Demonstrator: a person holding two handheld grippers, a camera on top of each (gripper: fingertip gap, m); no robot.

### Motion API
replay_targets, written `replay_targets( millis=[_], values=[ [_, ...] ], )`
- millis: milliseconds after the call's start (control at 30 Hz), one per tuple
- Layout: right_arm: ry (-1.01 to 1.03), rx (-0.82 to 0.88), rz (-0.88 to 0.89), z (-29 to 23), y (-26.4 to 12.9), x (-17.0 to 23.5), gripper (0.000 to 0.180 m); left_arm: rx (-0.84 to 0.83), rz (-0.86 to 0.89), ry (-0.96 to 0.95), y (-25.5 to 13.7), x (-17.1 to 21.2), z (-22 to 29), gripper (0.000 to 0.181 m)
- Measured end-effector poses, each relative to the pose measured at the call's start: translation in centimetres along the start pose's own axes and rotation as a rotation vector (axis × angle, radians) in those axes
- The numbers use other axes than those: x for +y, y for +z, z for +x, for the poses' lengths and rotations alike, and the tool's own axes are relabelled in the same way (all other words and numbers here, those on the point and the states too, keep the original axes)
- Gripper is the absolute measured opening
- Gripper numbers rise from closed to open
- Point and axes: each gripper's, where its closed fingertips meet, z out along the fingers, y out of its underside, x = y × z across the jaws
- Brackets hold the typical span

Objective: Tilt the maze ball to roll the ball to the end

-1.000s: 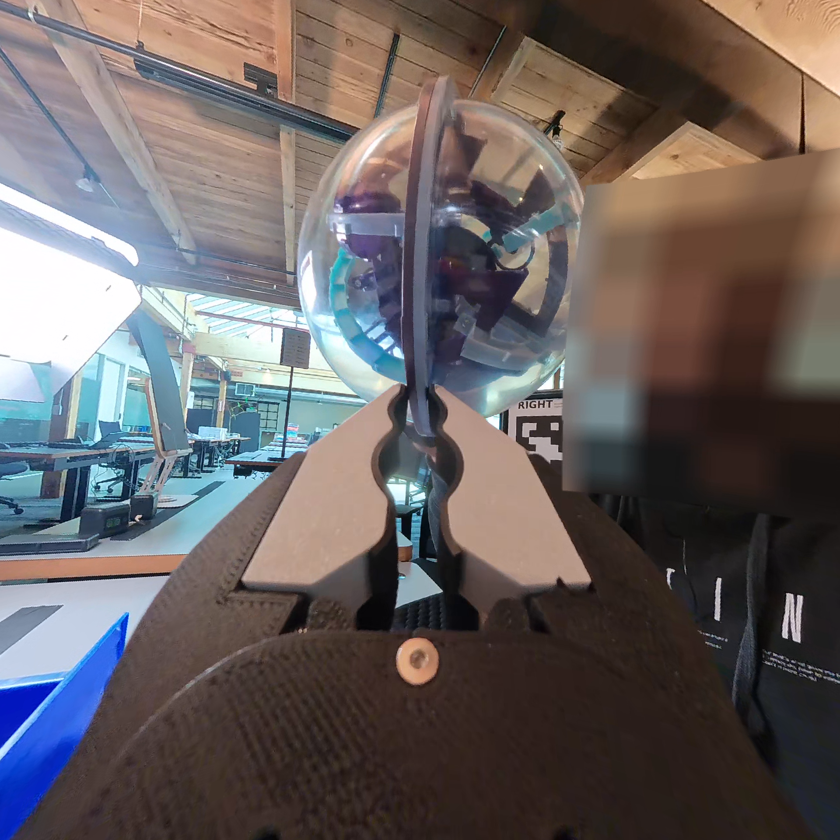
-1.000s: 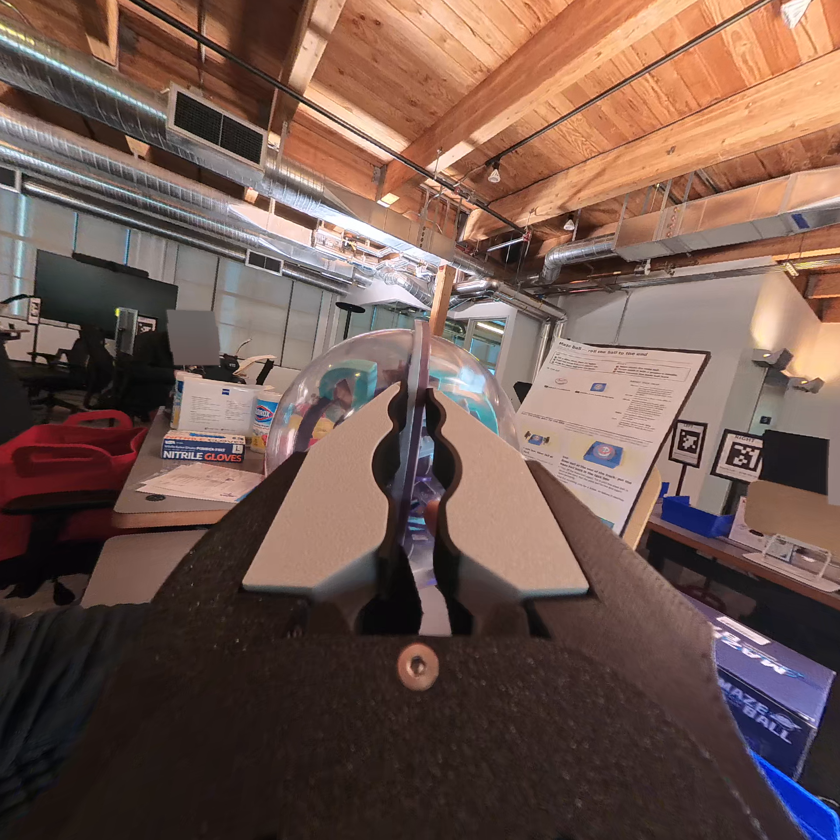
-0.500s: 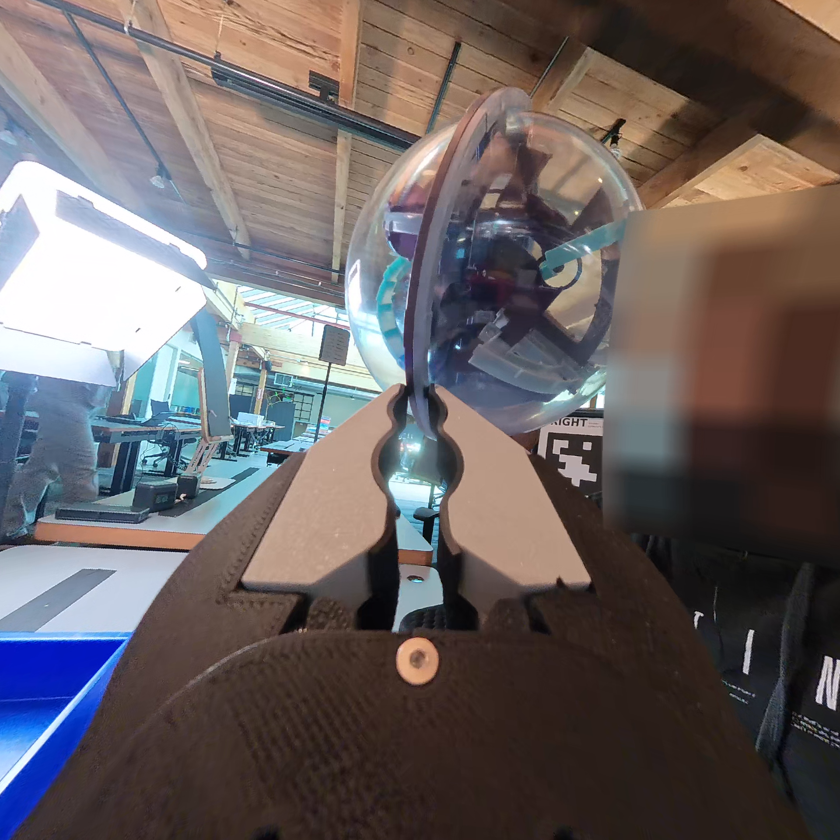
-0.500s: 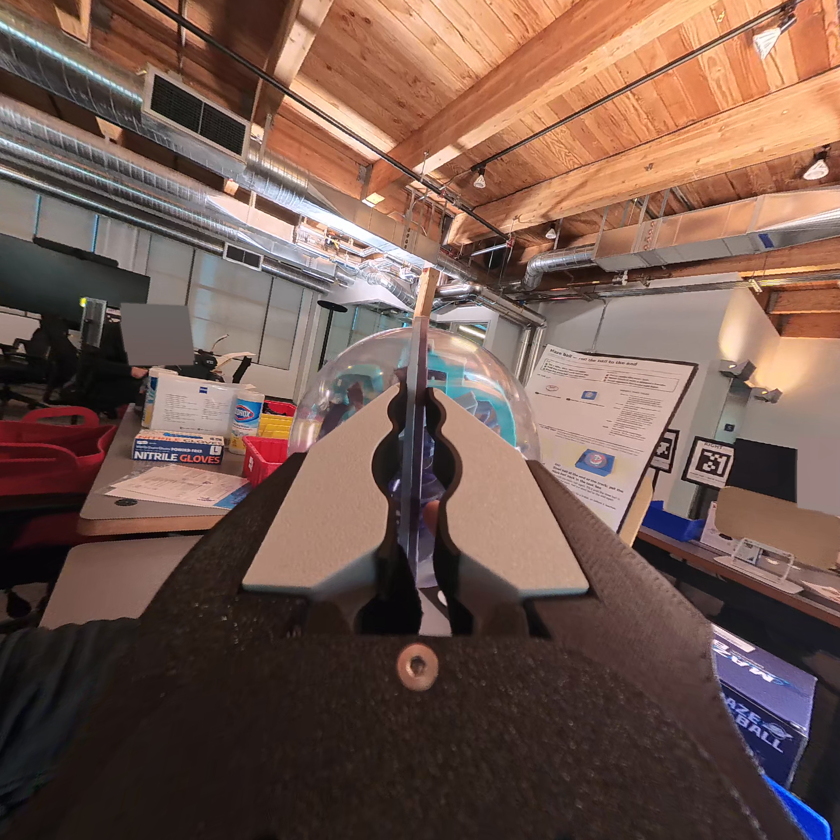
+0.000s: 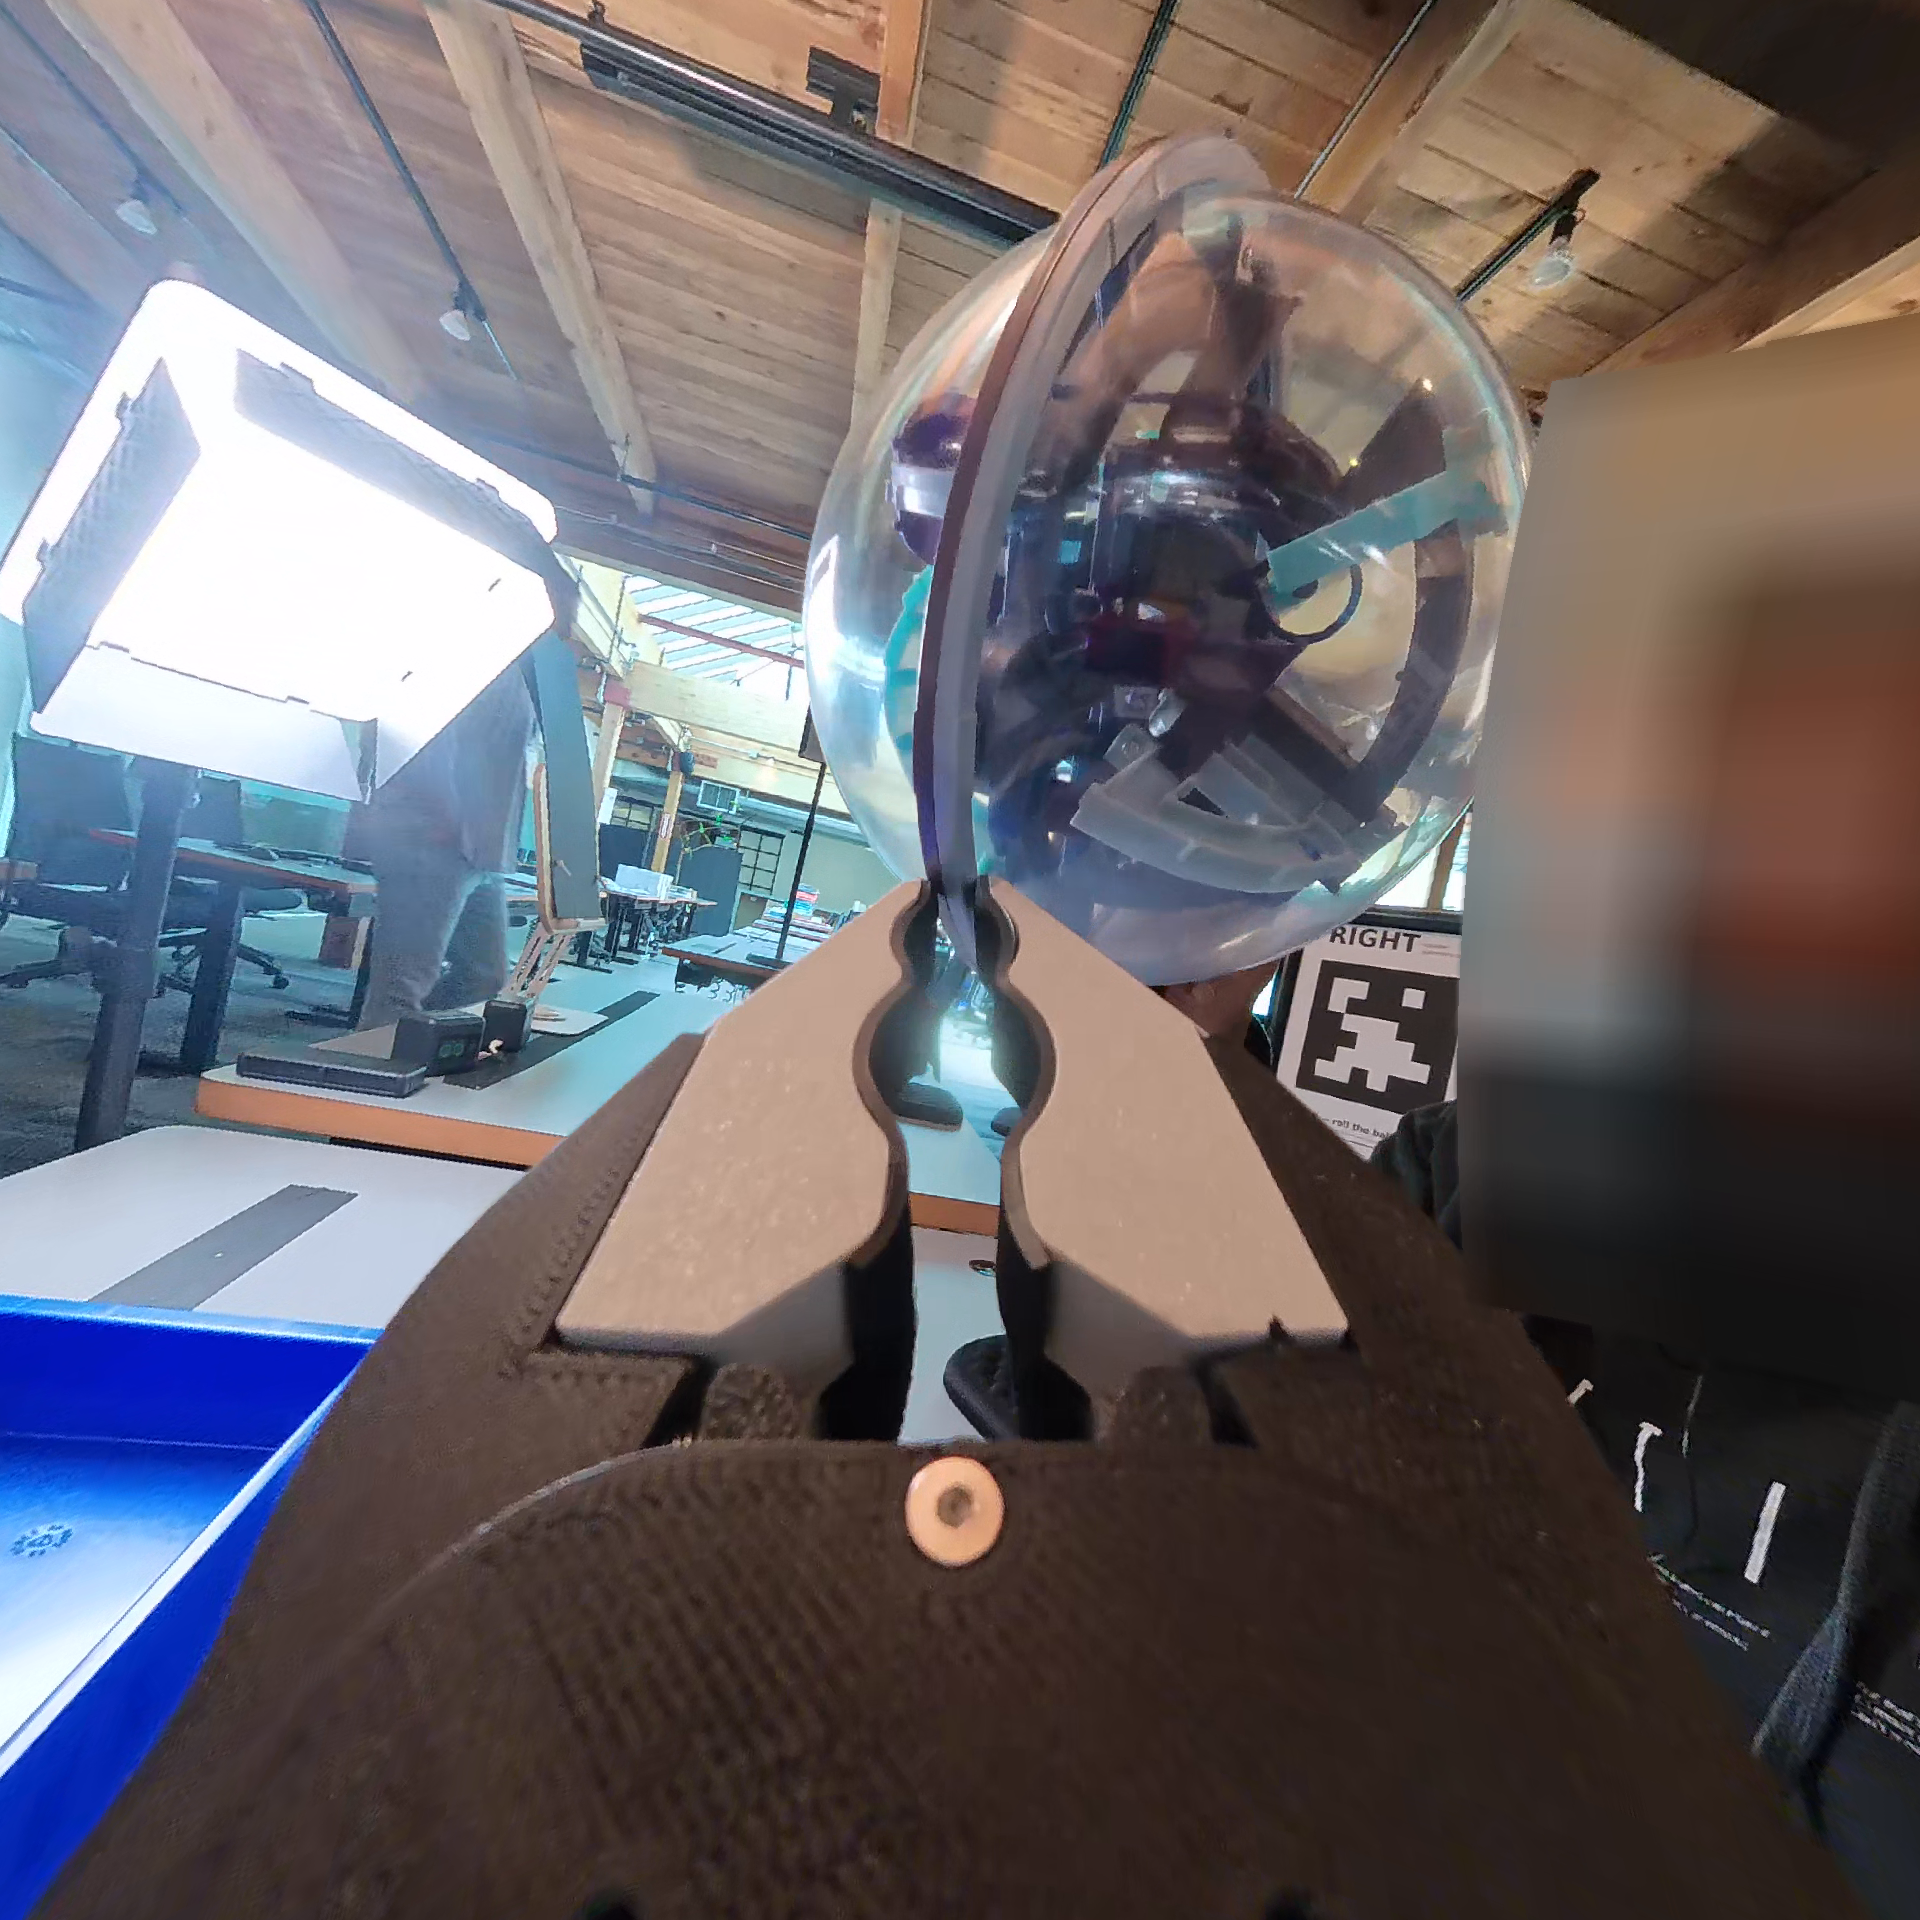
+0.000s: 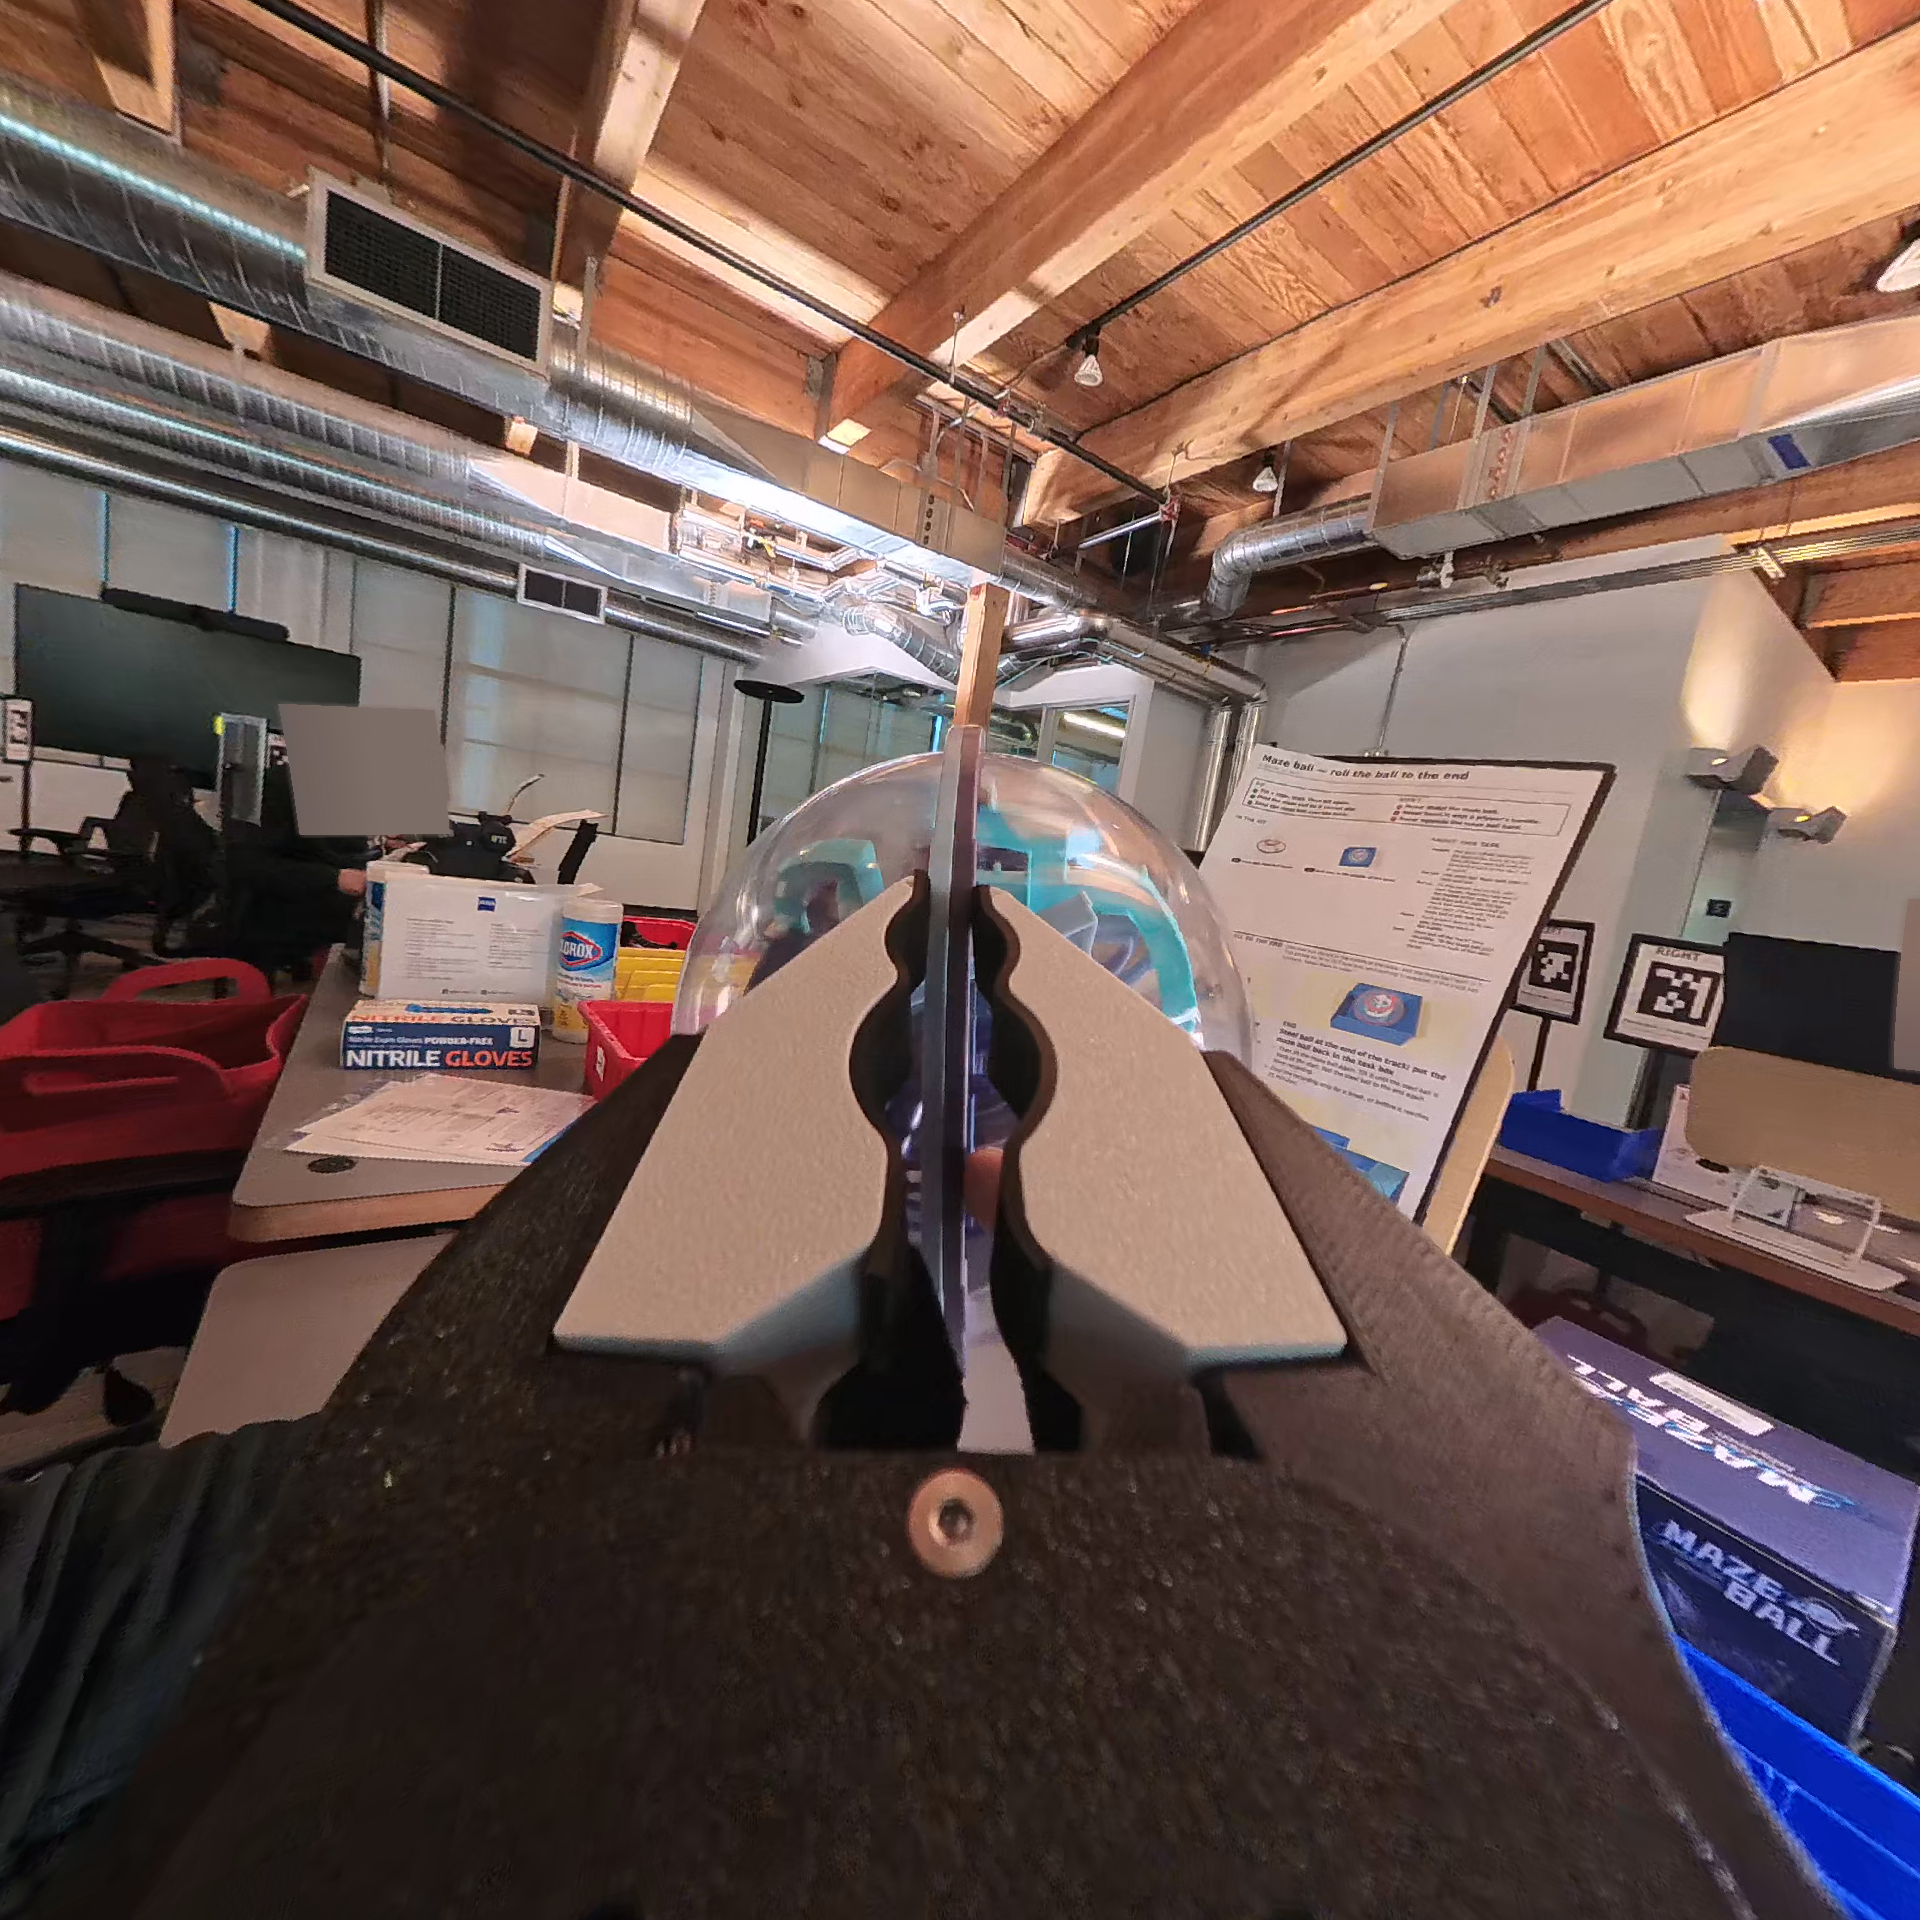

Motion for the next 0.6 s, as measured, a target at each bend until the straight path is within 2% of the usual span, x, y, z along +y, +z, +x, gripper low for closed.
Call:
replay_targets(
  millis=[233, 333, 600],
  values=[
    [-0.007, -0.019, -0.037, 1.2, -0.5, 0.0, 0.005, -0.033, -0.053, 0.024, 0.2, 0.2, 0.0, 0.005],
    [-0.019, -0.032, -0.057, 1.7, -1.2, 0.3, 0.005, -0.019, -0.026, 0.041, 0.0, -1.0, 0.9, 0.0],
    [0.095, -0.063, -0.04, 3.0, -3.2, 2.6, 0.004, -0.066, -0.093, 0.169, 0.0, -1.3, 2.4, 0.0]
  ],
)
